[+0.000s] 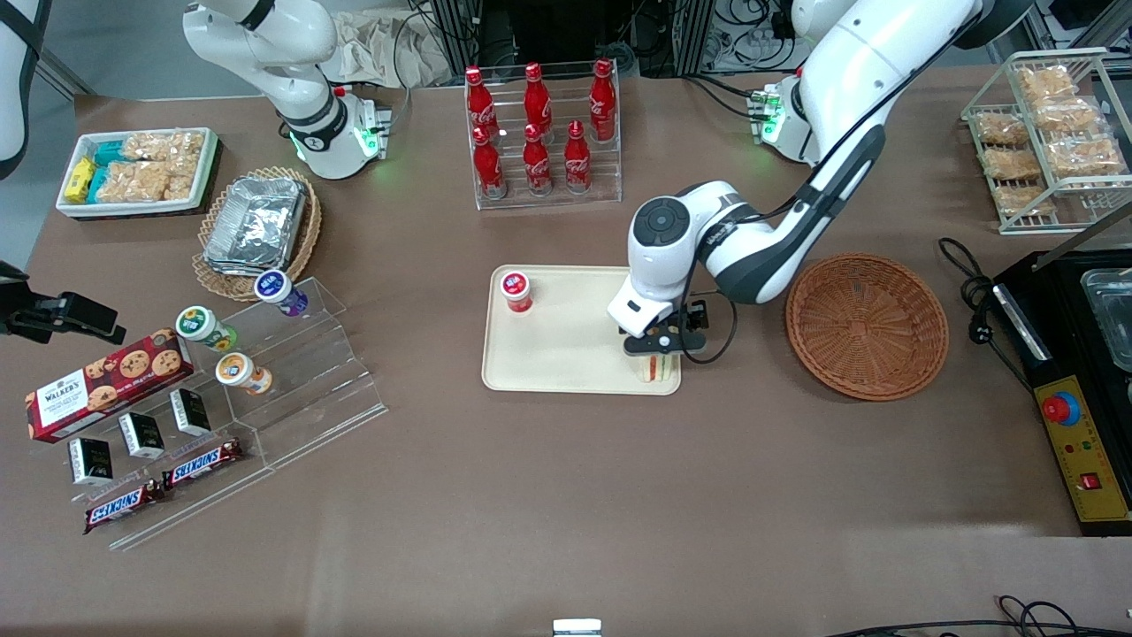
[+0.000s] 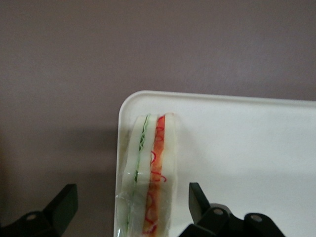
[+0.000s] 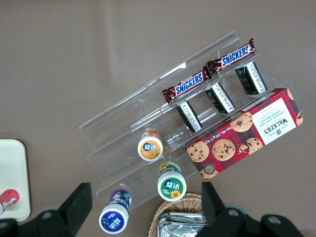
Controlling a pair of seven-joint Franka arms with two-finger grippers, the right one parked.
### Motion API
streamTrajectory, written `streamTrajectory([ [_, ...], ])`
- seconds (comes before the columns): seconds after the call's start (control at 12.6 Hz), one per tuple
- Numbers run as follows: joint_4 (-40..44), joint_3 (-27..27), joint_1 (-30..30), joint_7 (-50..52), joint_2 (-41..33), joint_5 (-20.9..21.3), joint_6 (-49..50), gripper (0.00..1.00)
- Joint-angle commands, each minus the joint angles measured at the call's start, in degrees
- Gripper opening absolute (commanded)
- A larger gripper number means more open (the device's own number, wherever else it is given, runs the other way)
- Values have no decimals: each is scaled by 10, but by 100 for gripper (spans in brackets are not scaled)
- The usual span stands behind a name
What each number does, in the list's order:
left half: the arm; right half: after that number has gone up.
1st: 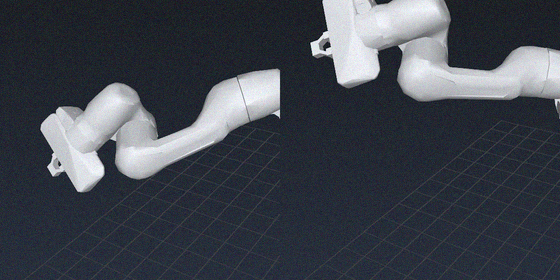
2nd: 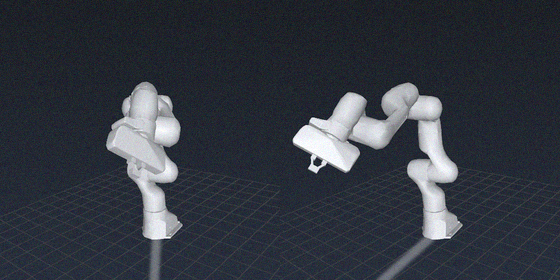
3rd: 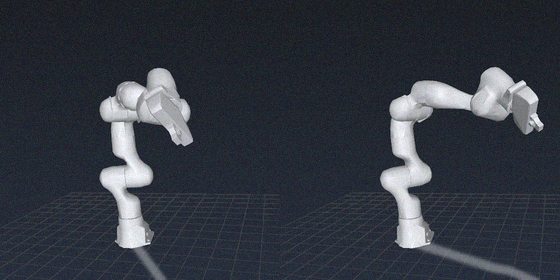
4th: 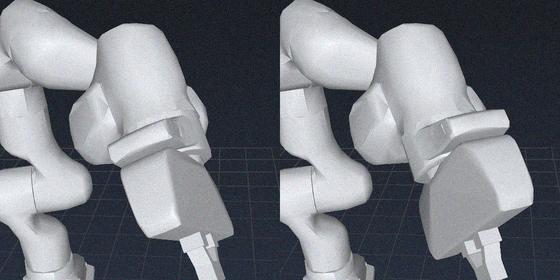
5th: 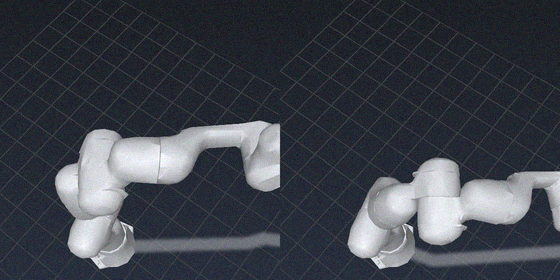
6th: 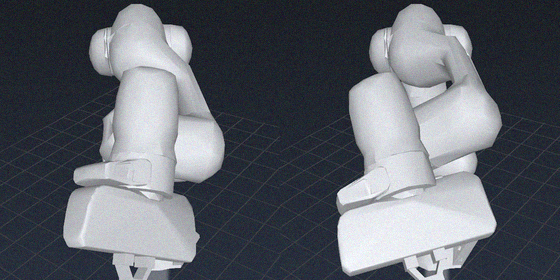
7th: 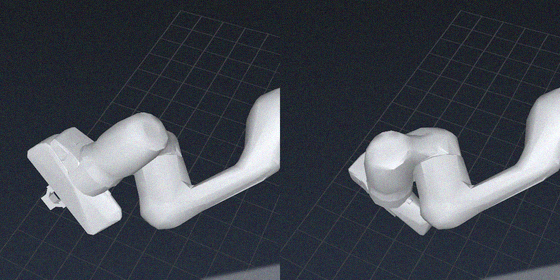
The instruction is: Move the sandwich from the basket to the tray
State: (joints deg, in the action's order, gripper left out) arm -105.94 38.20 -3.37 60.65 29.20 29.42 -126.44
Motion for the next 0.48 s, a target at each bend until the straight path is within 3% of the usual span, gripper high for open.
streamTrajectory([
  [0.0, 82, -4, 3, -44, -83, -91, 128, 100],
  [0.16, 130, -49, 1, -78, -134, -156, 211, 100],
  [0.4, 128, -174, -28, -180, -250, -256, 291, 100],
])
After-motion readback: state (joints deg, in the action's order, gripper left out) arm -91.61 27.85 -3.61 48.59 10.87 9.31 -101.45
